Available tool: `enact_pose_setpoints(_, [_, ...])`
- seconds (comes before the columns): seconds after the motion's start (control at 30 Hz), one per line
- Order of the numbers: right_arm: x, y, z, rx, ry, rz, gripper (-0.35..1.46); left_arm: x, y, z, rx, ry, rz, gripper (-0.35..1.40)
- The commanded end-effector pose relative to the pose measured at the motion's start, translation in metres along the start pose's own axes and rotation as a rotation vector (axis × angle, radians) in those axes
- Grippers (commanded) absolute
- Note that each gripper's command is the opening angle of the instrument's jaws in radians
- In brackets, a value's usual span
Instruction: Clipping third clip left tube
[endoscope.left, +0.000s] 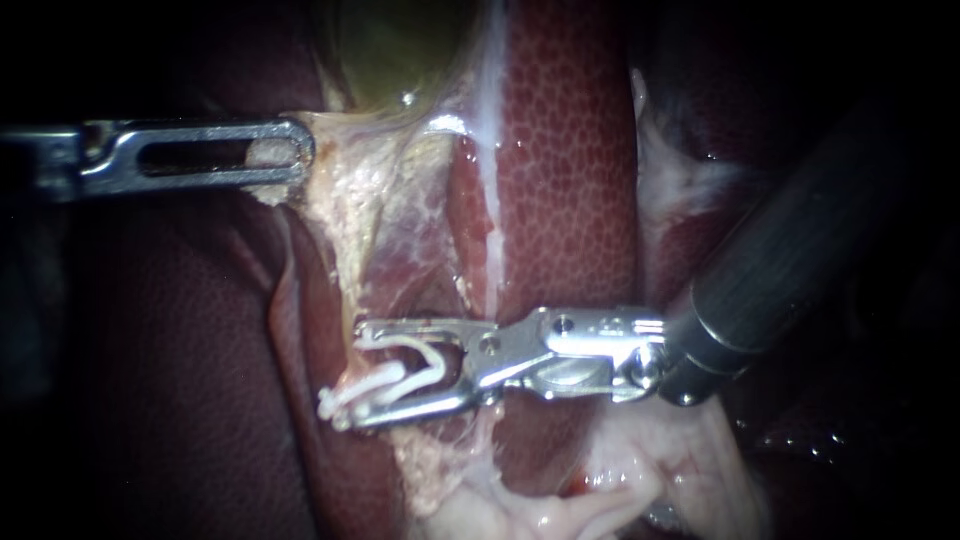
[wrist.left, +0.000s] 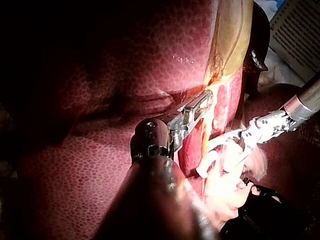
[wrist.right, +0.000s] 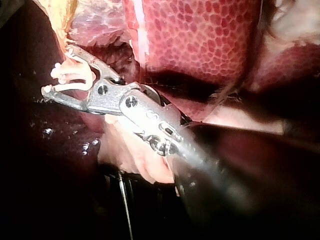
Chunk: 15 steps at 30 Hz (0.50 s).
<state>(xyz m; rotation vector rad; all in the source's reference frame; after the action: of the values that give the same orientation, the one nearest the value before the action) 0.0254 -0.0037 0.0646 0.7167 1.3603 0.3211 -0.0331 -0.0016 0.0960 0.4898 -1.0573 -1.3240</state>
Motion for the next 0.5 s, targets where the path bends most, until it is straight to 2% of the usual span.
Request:
enact_pose_setpoints(0.03, [0.0, 0.0, 0.0, 0.0, 0.0, 0.0, 0.59, 0.0, 0.0, 0.0, 0.0, 0.0, 0.0, -0.15])
enact_pose_setpoints(0.5, [-0.0001, 0.0, 0.0002, 0.0, 0.0, -0.001, 0.59, -0.0001, -0.0001, -0.0001, 0.0, 0.0, 0.0, -0.15])
